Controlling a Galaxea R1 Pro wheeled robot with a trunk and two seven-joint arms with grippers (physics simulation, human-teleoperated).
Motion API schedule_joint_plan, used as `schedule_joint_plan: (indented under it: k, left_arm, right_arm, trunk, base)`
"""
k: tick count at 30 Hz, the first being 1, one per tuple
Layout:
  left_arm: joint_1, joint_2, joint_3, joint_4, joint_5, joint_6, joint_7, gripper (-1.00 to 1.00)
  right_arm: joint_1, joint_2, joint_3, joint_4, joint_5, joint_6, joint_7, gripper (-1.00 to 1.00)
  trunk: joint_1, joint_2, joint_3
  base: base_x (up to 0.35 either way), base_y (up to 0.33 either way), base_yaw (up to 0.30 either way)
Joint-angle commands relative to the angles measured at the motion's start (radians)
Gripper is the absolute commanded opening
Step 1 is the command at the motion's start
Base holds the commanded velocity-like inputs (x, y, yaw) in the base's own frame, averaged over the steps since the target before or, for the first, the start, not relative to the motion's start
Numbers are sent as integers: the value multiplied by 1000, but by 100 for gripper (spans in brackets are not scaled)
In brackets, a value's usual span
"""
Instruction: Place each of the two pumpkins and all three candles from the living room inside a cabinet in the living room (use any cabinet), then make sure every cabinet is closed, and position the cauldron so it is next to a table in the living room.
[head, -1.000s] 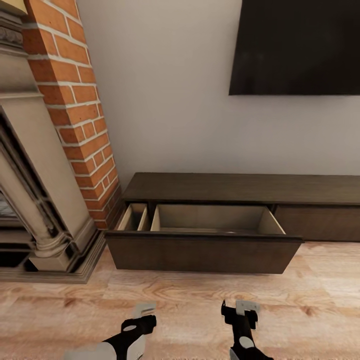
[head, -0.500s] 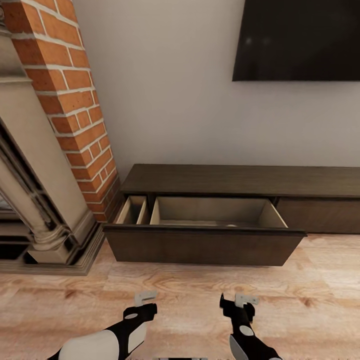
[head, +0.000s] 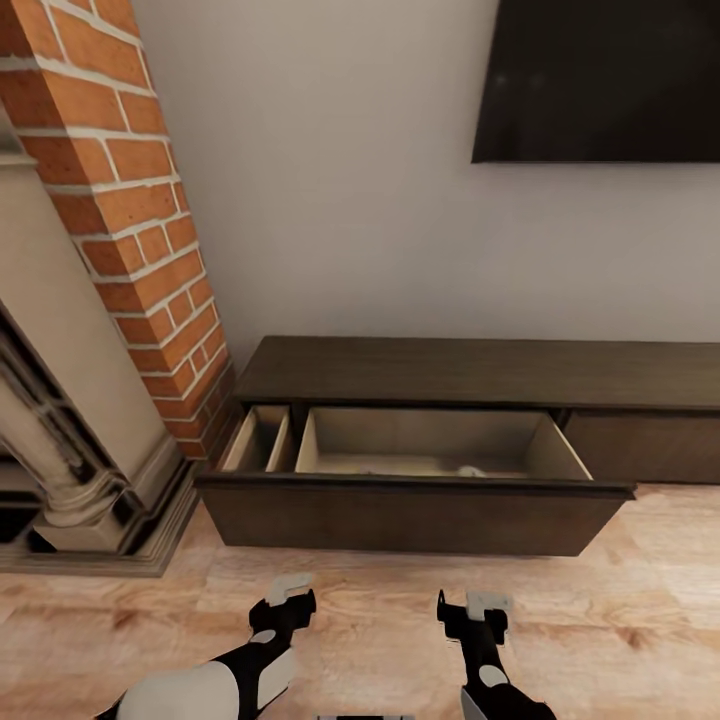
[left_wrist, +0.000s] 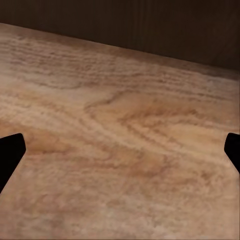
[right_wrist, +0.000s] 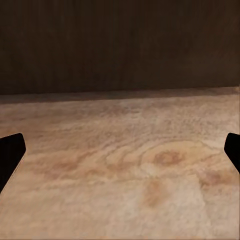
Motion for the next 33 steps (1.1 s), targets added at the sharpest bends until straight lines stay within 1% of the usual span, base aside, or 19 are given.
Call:
schedule_joint_plan:
  k: [1, 33]
  left_arm:
    - [-1, 0, -8, -2, 4, -4, 7, 100]
    - [-1, 0, -8, -3, 4, -6, 8, 100]
  right_arm:
    - [-1, 0, 6, 2, 1, -1, -8, 100]
    - [-1, -1, 6, 8, 2, -9, -8, 100]
  trunk:
    - [0, 0, -1]
    - [0, 0, -1]
  base:
    - [320, 0, 0]
    - [310, 0, 0]
